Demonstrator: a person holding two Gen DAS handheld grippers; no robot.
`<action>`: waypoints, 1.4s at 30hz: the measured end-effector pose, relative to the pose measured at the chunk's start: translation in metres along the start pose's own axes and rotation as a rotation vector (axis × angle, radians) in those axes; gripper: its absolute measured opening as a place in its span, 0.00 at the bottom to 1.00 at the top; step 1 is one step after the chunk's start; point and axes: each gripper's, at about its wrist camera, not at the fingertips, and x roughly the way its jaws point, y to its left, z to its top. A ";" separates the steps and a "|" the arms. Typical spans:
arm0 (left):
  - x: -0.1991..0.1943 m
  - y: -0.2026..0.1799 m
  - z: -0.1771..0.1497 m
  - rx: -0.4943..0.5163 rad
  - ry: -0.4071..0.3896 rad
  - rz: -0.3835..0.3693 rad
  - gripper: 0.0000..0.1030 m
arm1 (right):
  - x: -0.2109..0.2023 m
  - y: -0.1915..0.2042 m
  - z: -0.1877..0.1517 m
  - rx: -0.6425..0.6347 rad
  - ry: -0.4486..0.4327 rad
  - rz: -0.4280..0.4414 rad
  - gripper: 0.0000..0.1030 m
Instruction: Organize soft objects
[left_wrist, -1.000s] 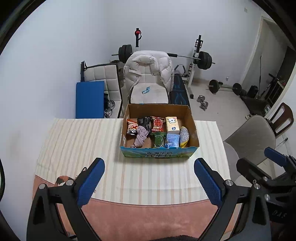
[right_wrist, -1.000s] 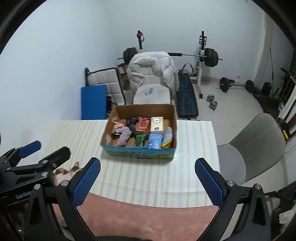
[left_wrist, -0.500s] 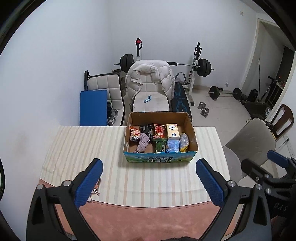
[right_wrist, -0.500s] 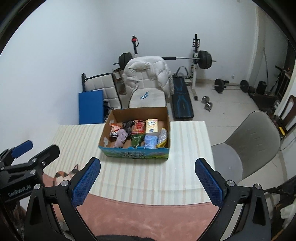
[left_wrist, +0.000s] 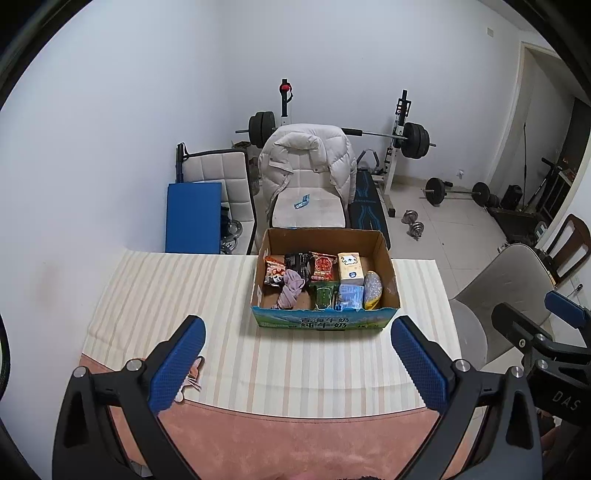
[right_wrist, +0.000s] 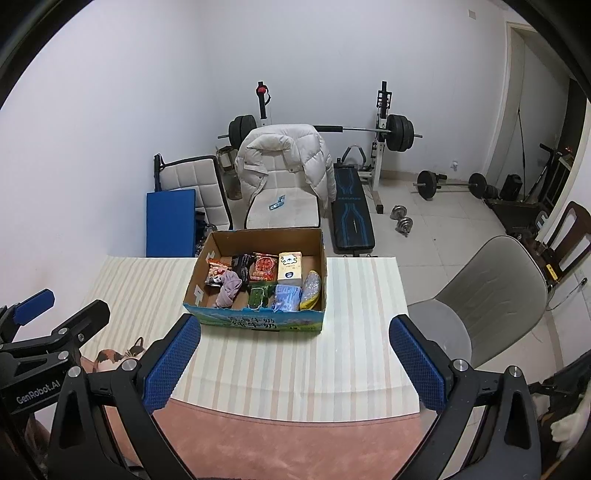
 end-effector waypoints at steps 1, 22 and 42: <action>0.000 0.000 0.000 0.000 0.001 -0.001 1.00 | 0.000 0.000 0.000 0.001 0.000 0.001 1.00; -0.004 0.003 0.005 -0.009 -0.014 0.004 1.00 | -0.009 0.001 0.010 -0.012 -0.030 -0.035 1.00; -0.004 0.004 0.006 -0.011 -0.016 0.007 1.00 | -0.017 -0.003 0.012 -0.007 -0.037 -0.048 1.00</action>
